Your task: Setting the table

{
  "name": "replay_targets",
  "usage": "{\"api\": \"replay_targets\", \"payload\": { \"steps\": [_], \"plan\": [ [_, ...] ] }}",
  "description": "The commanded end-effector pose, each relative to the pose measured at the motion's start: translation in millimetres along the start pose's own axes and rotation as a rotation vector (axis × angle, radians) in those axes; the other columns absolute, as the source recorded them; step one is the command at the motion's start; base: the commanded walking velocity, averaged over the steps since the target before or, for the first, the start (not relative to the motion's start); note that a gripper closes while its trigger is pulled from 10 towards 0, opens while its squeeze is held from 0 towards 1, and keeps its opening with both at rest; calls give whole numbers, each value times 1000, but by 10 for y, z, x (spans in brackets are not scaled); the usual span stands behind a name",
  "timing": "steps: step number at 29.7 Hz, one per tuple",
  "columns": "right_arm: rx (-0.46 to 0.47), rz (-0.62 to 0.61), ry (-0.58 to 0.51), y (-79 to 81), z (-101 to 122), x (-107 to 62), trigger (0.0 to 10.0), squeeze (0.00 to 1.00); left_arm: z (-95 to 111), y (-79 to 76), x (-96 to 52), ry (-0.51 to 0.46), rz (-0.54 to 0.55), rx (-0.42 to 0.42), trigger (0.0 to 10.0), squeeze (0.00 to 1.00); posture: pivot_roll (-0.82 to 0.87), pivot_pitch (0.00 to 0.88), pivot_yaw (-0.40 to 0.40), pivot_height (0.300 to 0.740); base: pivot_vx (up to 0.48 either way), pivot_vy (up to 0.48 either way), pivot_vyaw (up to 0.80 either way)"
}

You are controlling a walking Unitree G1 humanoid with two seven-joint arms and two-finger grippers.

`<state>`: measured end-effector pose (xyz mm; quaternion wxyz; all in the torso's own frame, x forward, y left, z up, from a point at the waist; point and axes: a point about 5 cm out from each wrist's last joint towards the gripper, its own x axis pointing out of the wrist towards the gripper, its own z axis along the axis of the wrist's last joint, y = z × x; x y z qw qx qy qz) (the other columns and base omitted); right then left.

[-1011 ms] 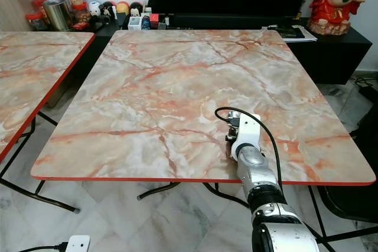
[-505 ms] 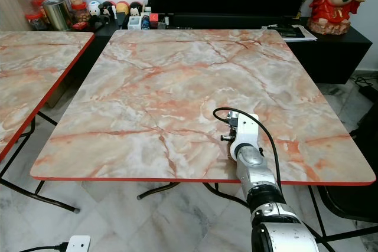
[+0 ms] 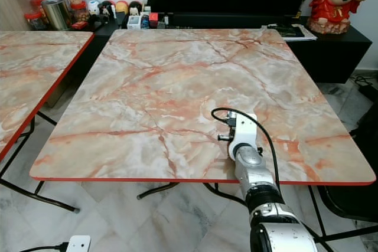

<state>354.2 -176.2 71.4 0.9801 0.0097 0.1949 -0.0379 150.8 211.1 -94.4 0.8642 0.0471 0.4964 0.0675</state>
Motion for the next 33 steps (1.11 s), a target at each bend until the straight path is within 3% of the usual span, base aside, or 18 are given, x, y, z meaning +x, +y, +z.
{"api": "replay_targets", "payload": {
  "steps": [1, 8, 10, 33],
  "plan": [
    [-21, -1, -118, 30, 232, -1, 10000, 0, -44, 33, -6, 15, 18, 3, 10000, 0, 24, 38, 4, 740, 0, 0, 0],
    [3, 28, -352, 115, 623, -70, 10000, 0, -44, 41, -5, 21, 21, -11, 10000, 0, 26, 40, 6, 740, 0, 65, 0],
    [12, 36, -376, 143, 667, -79, 10000, 0, -43, 44, -4, 23, 19, -17, 10000, 0, 28, 39, 8, 740, 0, 465, 0],
    [6, 68, -452, 243, 750, -142, 10000, 0, -34, 63, -4, 20, 32, -12, 10000, 0, 37, 46, 8, 740, 0, 471, 0]
  ]
}}
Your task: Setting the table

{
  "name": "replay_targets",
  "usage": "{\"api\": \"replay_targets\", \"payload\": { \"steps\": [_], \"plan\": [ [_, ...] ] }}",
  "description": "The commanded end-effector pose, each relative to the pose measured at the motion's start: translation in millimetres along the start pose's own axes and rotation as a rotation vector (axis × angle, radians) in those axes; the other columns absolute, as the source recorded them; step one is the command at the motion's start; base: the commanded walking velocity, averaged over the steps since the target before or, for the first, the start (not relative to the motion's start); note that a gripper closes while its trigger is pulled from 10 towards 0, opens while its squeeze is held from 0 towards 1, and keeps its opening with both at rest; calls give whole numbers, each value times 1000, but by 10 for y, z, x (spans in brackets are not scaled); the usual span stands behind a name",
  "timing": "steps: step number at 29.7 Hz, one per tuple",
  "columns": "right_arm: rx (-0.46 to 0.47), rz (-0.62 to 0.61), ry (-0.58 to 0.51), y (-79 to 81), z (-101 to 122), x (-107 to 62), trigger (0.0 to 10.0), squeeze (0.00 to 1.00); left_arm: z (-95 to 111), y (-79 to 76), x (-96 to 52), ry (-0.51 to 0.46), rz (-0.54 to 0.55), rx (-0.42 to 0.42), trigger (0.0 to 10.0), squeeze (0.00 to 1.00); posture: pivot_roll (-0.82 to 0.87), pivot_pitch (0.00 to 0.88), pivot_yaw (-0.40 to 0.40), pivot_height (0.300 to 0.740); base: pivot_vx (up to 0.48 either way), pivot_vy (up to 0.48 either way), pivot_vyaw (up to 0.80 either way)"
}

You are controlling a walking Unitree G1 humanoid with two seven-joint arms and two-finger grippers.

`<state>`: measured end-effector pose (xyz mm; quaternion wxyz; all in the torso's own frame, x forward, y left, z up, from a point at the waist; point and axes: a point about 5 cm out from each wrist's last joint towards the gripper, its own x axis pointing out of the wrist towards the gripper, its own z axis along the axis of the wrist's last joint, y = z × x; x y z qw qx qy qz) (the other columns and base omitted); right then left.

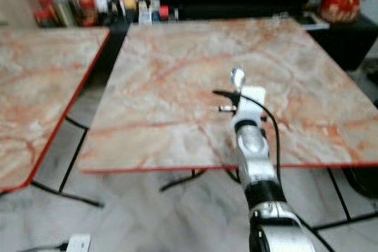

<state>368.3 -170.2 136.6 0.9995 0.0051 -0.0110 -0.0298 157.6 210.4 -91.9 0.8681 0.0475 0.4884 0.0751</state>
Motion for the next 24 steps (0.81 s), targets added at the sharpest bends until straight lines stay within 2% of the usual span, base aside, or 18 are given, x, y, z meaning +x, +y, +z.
{"api": "replay_targets", "payload": {
  "steps": [1, 24],
  "plan": [
    [14, 47, -39, 170, 96, 25, 10000, 0, -105, 73, -15, 37, 18, -3, 10000, 0, 37, 46, 8, 740, 0, 472, 0],
    [4, 72, -49, 228, 125, 27, 10000, 0, -82, 93, -12, 30, 26, 3, 10000, 0, 36, 3, 6, 740, 0, 476, 0]
  ]
}}
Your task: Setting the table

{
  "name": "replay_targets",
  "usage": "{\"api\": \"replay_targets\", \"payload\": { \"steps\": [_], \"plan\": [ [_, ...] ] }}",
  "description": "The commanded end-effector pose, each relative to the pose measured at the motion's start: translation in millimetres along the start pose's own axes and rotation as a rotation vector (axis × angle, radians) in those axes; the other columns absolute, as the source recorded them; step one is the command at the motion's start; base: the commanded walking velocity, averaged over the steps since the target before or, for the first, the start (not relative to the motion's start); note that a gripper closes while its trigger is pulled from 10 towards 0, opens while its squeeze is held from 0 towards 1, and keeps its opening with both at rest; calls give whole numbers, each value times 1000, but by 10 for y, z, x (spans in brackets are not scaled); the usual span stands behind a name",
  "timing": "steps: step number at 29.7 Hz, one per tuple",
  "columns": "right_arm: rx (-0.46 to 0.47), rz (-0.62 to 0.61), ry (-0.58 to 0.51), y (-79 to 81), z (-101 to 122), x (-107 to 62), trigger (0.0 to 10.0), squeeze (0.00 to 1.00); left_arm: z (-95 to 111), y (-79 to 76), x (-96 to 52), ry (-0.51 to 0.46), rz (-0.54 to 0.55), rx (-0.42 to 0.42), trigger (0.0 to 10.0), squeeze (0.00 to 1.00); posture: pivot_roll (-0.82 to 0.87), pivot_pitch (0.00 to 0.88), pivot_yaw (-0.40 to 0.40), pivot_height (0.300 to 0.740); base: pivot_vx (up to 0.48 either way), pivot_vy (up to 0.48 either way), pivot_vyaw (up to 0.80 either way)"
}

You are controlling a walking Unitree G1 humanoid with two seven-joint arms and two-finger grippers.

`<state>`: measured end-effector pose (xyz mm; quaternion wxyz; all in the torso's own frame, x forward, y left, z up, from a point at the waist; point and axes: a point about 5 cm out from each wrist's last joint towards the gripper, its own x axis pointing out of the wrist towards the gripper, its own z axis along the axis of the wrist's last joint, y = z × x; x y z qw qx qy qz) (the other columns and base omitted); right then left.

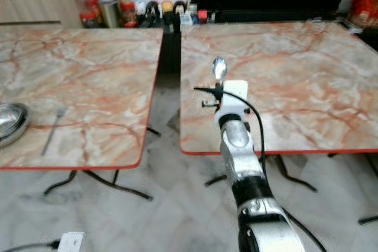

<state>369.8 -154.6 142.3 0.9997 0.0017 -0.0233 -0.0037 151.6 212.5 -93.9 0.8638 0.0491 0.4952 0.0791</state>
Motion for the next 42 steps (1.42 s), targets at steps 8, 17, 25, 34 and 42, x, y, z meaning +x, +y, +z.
{"api": "replay_targets", "payload": {
  "steps": [8, 17, 25, 34, 42],
  "plan": [
    [10, 29, -16, 112, 52, 25, 10000, 0, -10, 72, 0, 9, 18, -1, 10000, 0, 39, 0, 5, 740, 0, 479, 0],
    [9, 27, -9, 103, 31, 21, 10000, 0, 6, 73, 3, 5, 18, 0, 10000, 0, 39, 0, 4, 740, 0, 480, 0],
    [9, 27, -7, 108, 26, 22, 10000, 0, 19, 83, 5, 1, 19, 4, 10000, 0, 42, 0, 5, 740, 0, 480, 0],
    [7, 29, 6, 112, -14, 1, 10000, 0, 47, 80, 8, -13, 20, 11, 10000, 0, 48, 19, 4, 740, 0, 373, 0],
    [12, 28, 11, 122, -33, -13, 10000, 0, 52, 69, 8, -17, 18, -9, 10000, 0, 53, 33, 6, 740, 0, 0, 0]
  ]
}}
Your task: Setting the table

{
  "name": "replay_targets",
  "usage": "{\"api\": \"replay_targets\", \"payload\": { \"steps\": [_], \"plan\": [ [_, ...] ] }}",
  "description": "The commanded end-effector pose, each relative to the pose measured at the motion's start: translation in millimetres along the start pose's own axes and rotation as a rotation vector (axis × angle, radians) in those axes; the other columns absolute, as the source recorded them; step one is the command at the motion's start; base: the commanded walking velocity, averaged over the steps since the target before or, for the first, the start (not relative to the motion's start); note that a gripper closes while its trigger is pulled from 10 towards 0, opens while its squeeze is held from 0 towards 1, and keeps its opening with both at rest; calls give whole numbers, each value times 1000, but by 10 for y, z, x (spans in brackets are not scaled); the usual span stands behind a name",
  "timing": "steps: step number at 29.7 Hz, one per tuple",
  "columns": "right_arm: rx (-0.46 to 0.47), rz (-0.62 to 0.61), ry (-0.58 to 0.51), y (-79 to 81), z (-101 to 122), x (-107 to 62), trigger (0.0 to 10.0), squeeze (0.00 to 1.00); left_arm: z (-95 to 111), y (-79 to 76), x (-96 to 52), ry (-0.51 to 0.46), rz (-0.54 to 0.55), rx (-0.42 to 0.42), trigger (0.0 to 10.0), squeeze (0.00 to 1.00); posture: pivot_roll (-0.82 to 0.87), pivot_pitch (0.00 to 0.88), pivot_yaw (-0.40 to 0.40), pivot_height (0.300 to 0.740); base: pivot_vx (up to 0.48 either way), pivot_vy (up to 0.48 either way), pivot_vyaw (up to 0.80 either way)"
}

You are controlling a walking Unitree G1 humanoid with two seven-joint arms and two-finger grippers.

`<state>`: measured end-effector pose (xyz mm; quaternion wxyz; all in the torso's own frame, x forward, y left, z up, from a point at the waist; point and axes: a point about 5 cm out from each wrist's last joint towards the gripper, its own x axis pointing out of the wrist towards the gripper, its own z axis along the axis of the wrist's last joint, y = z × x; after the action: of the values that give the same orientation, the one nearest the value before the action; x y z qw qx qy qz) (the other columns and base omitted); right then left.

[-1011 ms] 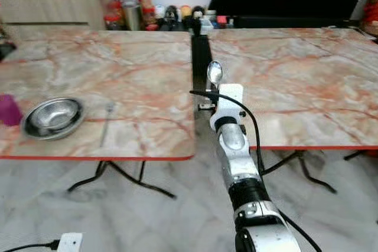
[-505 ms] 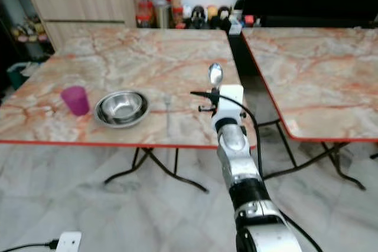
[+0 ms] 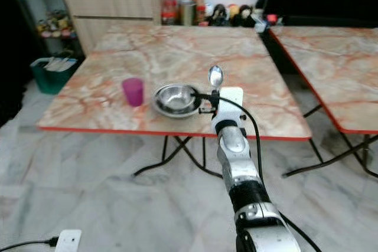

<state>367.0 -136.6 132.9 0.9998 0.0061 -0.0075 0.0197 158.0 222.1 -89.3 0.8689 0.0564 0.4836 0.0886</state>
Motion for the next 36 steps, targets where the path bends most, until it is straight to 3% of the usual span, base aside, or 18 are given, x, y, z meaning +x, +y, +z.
{"api": "replay_targets", "payload": {
  "steps": [1, 19, 36],
  "plan": [
    [2, -18, -20, -57, 61, 14, 10000, 0, -26, -27, -4, 8, -6, -10, 10000, 0, 53, 33, 6, 740, 0, 0, 0],
    [2, -54, 23, -113, 9, 24, 10000, 0, 9, -55, 0, -6, -11, 5, 10000, 0, 53, 33, 8, 740, 269, 0, -60],
    [-20, 2, 8, -60, 15, 11, 10000, 0, 32, -70, 2, -15, -13, 5, 10000, 0, 48, 37, 9, 740, 306, 0, 0]
  ]
}}
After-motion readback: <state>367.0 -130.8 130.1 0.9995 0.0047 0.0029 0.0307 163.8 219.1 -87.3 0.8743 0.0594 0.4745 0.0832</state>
